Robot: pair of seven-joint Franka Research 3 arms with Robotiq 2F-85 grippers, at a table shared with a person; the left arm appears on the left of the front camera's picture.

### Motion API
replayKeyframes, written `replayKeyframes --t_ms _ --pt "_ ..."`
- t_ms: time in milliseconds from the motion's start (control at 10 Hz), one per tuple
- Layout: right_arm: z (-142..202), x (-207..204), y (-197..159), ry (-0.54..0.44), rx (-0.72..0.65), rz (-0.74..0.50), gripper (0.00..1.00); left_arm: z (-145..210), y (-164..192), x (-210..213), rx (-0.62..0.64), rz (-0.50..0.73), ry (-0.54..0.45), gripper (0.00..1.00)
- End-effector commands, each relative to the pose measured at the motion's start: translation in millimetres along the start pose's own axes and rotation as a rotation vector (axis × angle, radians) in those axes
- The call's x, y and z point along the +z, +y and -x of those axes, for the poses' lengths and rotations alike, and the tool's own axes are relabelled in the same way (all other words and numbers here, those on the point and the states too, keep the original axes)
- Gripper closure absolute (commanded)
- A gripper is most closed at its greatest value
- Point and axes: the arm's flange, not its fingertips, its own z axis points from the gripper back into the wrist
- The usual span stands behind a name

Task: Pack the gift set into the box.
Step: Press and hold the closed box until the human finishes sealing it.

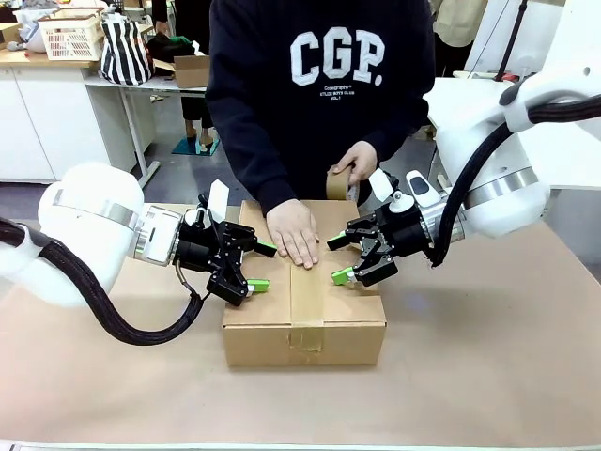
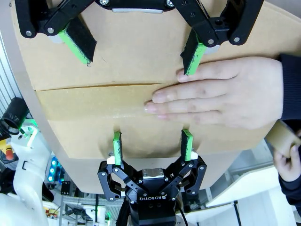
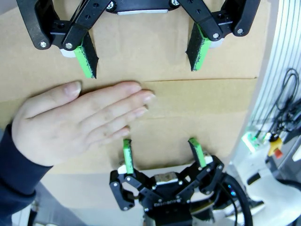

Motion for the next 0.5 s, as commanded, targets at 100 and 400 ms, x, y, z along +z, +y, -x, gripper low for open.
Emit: replayKeyframes --t_ms 100,400 --pt "2.1 -1.1 1.3 0.006 -0.003 0.001 0.00 2.9 -1.9 0.3 -0.006 0.012 0.009 0.00" --pt "2.1 -1.1 1.3 0.006 -0.003 0.001 0.00 2.9 -1.9 0.3 -0.006 0.012 0.009 0.00"
